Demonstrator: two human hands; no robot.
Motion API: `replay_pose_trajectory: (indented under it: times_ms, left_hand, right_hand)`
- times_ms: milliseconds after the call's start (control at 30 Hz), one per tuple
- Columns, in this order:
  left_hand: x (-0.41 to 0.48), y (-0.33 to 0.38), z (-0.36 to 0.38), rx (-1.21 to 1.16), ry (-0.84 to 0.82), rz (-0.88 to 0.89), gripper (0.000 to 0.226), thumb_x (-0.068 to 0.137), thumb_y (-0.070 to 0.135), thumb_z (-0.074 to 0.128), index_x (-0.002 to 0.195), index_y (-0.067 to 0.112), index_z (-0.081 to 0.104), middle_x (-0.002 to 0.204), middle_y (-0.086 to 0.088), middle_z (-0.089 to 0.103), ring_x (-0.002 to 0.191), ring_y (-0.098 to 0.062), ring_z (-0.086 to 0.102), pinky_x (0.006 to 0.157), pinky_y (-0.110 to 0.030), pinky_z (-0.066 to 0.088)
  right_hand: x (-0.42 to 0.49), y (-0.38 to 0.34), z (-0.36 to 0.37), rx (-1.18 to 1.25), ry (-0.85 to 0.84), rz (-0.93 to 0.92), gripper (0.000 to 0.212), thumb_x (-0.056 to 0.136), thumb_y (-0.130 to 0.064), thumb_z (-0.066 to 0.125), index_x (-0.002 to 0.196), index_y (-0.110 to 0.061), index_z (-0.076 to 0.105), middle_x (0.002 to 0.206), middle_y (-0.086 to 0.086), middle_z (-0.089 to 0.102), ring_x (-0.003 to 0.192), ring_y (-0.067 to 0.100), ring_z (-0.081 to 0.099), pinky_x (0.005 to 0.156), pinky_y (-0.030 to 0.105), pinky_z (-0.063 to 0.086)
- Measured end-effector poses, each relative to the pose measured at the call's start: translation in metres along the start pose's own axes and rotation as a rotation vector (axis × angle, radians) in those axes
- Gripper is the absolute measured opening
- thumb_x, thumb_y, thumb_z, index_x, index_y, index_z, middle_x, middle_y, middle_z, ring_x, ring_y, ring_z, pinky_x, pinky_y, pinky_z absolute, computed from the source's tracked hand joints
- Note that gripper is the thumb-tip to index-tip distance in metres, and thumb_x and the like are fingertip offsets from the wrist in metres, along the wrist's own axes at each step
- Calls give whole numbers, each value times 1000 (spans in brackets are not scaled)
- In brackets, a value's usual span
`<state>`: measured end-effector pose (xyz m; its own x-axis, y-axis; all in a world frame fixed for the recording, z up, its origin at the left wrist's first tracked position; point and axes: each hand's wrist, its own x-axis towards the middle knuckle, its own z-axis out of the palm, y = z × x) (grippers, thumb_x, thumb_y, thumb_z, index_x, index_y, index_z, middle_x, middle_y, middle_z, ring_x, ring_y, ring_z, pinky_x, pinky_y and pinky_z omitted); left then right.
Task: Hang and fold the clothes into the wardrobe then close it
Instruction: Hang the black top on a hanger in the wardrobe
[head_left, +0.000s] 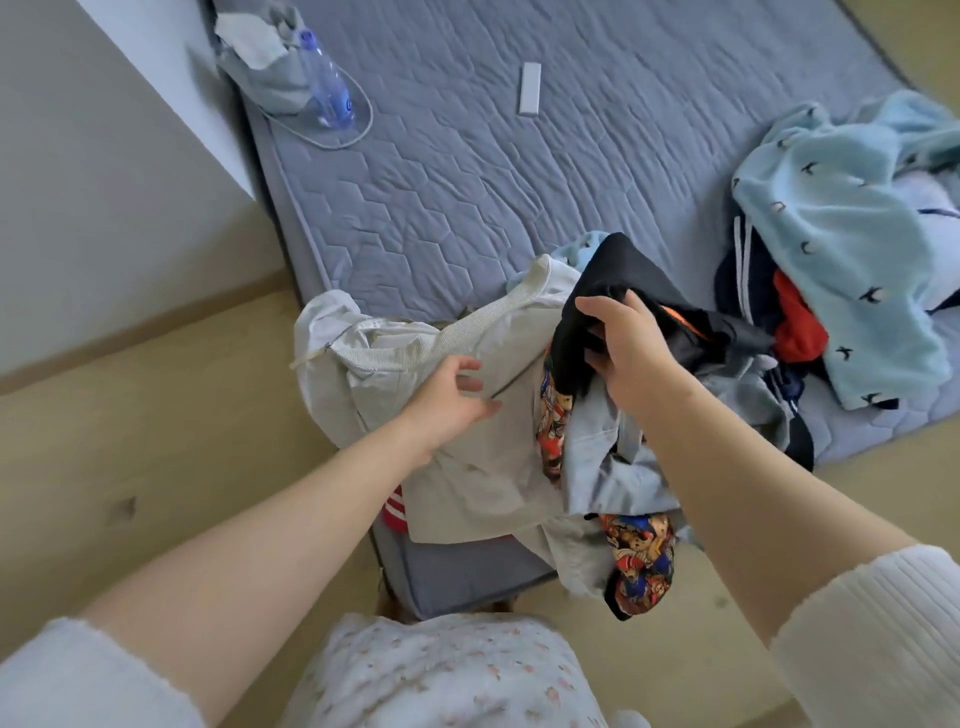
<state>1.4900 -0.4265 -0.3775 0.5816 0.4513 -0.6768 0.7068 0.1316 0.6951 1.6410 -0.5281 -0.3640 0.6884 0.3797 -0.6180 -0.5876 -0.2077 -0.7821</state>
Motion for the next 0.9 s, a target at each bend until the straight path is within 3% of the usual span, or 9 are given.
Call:
replay_pose_trajectory:
  times_ms: [133,233,300,333,433,567,667,800,900]
  left_hand:
    - [-19,26,-22,62,-35,255,79,75,13,76,140,22,32,120,11,42,112,-13,46,85,-16,42]
    - [-29,41,-44,111,56,367,97,72,19,80,146,23,19,146,0,24,131,-16,32,107,-33,34]
    - [-36,51,-62,43,64,422,102,68,19,82,146,22,16,149,-3,22,134,-15,31,108,-33,33]
    - [-40,57,-70,1,62,467,101,65,18,83,144,21,20,145,-1,31,131,-10,36,105,-30,37]
    - [-53,73,-96,-126,77,613,74,67,3,74,126,21,34,113,13,53,99,13,54,84,-14,47]
    - [-65,92,-137,-112,287,646,45,78,4,57,122,15,49,111,-1,61,105,-16,59,94,-39,48]
    - [-67,88,-160,-88,380,638,25,87,11,52,110,17,58,103,-4,65,100,-21,61,92,-45,48]
    - [-65,66,-163,-116,360,535,13,92,18,53,102,20,61,99,-3,65,99,-22,61,89,-37,50]
    - [-63,54,-156,-149,350,516,8,92,23,55,96,29,59,89,7,63,90,-15,60,79,-25,48]
  right_hand:
    - [-29,-39,35,40,-116,-100,16,84,-9,60,75,-17,49,76,3,51,71,17,53,64,28,46]
    - [-52,-62,73,8,-230,-160,11,86,-9,58,79,-16,53,76,3,54,70,17,56,60,26,49]
    - [-68,-72,98,64,-299,-181,11,89,-9,56,81,-16,52,73,4,54,64,17,58,58,27,51]
    - [-76,-76,111,108,-338,-186,12,89,-8,55,81,-15,52,71,4,55,60,17,59,57,28,52]
    - [-98,-88,145,168,-423,-240,12,90,-7,54,81,-15,54,76,6,56,67,19,62,61,30,55]
    - [-116,-107,177,135,-521,-364,11,91,-7,53,85,-16,55,82,3,60,80,16,62,71,28,53]
    - [-123,-107,183,11,-557,-451,9,92,-11,53,89,-18,56,87,-1,63,85,10,65,77,25,53]
    - [-118,-77,169,-142,-423,-420,8,92,-19,53,89,-26,54,96,-7,59,99,13,58,90,33,46]
    - [-111,-50,156,-177,-236,-398,24,88,-5,53,103,-24,50,108,-4,56,98,16,54,79,26,45]
